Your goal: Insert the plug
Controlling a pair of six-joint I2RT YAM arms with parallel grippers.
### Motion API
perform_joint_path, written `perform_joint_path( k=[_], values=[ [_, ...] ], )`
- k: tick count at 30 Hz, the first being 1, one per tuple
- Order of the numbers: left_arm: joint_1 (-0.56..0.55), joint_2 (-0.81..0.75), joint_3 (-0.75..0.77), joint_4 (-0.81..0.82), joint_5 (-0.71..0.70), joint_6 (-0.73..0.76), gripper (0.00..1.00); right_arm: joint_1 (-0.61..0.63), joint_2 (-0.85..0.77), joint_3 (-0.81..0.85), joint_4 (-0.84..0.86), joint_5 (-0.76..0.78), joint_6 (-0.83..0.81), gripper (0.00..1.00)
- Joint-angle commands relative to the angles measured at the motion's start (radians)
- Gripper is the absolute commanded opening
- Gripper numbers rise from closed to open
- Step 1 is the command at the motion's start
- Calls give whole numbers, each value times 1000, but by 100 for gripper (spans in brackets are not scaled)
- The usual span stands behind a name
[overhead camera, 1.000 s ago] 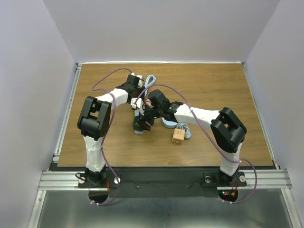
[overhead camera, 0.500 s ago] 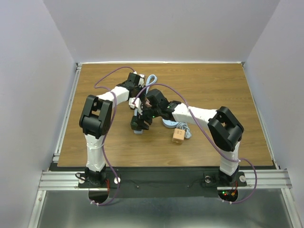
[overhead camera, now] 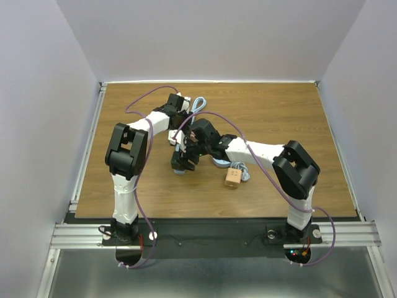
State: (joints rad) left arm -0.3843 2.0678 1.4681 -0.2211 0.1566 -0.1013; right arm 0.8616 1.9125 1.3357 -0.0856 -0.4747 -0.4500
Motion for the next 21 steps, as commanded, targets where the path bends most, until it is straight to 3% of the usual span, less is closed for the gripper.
perform_joint_path(
  k=[1,21],
  values=[
    [-4,29,28,-12,37,41,54,10,3,-56,-40,96,-27,0],
    [-4,22,52,-93,93,135,52,-6,0,-73,-49,165,-73,1]
  ],
)
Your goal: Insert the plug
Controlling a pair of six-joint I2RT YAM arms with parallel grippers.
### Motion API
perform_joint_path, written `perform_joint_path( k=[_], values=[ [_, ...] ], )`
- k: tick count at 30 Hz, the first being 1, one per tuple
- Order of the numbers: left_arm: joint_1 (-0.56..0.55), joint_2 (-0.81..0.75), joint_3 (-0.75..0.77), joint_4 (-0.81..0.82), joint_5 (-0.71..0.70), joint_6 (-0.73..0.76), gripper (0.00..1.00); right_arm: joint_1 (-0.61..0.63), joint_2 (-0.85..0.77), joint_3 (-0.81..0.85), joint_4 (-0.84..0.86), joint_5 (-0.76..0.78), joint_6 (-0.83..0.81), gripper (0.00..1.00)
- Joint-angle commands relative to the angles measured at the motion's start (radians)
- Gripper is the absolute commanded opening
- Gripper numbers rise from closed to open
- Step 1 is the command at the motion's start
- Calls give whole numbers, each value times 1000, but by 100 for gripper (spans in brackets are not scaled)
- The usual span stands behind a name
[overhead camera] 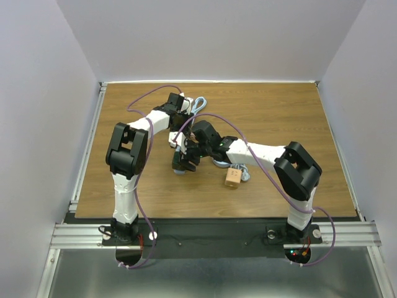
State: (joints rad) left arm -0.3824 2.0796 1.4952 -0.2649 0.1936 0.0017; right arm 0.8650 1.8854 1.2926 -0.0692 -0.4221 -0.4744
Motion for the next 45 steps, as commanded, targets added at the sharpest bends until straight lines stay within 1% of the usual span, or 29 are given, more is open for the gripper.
perform_joint_path(
  k=[1,4,18,23,26,33,34,37,41,42,45],
  values=[
    [-6,7,22,-50,56,34,52,-11,27,-26,-72,112,-50,1],
    [-6,4,20,-50,59,40,52,-14,34,-26,-83,98,-70,1],
    [-4,19,36,-77,98,80,52,-27,30,7,-156,157,-127,1],
    [-4,31,40,-99,32,70,51,-27,46,48,-193,160,-142,1],
    [-4,19,34,-80,38,63,51,-29,38,45,-192,144,-141,1],
    [-1,-24,25,-37,3,2,51,-29,-37,60,-188,138,-83,1],
    [-1,-35,22,-28,-2,3,52,-30,-52,62,-187,143,-73,0],
    [17,-88,11,19,-3,-69,55,-29,-133,56,-190,151,-43,0],
    [25,-164,5,79,-16,-112,63,-29,-207,28,-190,178,-13,0],
    [25,-186,5,84,-23,-120,66,-29,-235,17,-192,209,-10,0],
    [25,-223,-13,90,-42,-144,70,-30,-276,-24,-198,275,-10,0]
  ],
)
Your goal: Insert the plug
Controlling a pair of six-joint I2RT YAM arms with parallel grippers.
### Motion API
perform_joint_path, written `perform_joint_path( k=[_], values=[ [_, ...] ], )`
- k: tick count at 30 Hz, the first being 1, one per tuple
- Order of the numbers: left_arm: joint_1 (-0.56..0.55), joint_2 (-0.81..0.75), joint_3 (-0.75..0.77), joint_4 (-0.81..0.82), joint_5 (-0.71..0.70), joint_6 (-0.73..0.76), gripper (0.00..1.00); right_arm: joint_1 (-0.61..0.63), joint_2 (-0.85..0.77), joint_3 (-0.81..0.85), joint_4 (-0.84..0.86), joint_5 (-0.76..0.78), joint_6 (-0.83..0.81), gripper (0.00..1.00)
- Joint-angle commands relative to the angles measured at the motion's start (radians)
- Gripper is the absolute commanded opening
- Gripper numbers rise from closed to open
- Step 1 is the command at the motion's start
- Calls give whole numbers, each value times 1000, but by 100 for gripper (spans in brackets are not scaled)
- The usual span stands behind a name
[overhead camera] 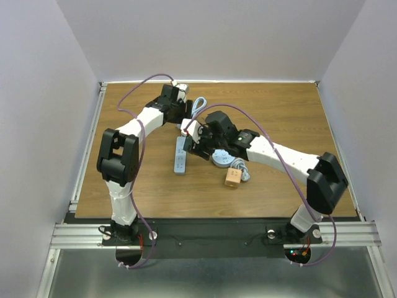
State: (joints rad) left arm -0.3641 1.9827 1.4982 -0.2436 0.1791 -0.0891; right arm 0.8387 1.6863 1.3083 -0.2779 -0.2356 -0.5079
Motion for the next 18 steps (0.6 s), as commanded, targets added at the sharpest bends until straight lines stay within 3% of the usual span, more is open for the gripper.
perform_joint_path(
  k=[1,9,18],
  values=[
    [7,-136,-30,75,-35,-61,70,-3,-89,-47,6,102,25,0],
    [-52,-240,-166,75,-243,-103,75,-13,-151,-87,-29,301,126,1],
    [-131,-383,-357,86,-297,-166,79,-84,-181,-78,-29,318,239,0]
  ],
)
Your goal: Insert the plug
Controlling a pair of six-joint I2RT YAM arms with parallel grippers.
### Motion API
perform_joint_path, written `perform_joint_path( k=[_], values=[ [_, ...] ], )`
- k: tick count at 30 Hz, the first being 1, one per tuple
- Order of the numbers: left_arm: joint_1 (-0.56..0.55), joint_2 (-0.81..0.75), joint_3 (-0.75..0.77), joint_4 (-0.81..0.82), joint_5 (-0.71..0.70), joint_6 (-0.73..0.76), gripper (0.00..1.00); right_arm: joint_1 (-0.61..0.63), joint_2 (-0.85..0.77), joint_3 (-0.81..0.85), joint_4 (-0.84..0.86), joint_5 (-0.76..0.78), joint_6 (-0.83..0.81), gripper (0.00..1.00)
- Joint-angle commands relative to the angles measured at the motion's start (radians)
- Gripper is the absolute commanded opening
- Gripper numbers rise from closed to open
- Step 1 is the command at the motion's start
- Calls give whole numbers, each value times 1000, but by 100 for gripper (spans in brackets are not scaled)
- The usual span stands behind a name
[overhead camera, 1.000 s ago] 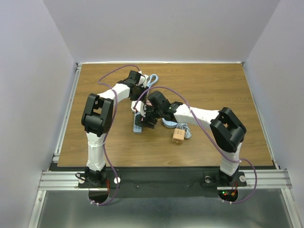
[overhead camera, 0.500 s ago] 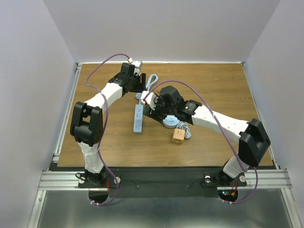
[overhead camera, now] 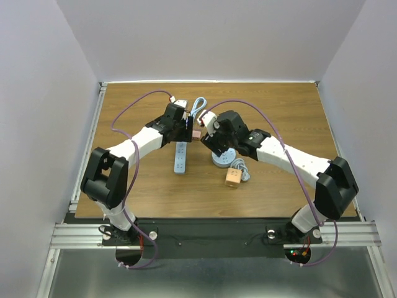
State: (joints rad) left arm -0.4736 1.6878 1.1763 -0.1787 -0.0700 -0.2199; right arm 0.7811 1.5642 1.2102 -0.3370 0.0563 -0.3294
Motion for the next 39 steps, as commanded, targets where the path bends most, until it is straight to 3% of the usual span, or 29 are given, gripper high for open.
perform_joint_path(
  k=[1,23,26,27,35,36,39],
  values=[
    [-25,-86,-44,22,-50,-38,79,-29,-61,20,30,20,64,1],
    [-56,92,-53,2,-59,-1,80,-34,-90,17,30,-38,61,1],
    [-60,116,-52,10,-45,27,62,-34,-101,14,29,-50,56,1],
    [-62,130,-50,12,-45,33,51,-33,-105,9,29,-50,56,1],
    [-102,167,-52,45,-17,155,16,-34,-132,12,-42,-98,32,1],
    [-105,168,-52,50,-14,168,1,-34,-128,15,-54,-116,29,1],
    [-115,167,-44,62,5,215,0,-34,-121,37,-103,-147,24,1]
  ],
)
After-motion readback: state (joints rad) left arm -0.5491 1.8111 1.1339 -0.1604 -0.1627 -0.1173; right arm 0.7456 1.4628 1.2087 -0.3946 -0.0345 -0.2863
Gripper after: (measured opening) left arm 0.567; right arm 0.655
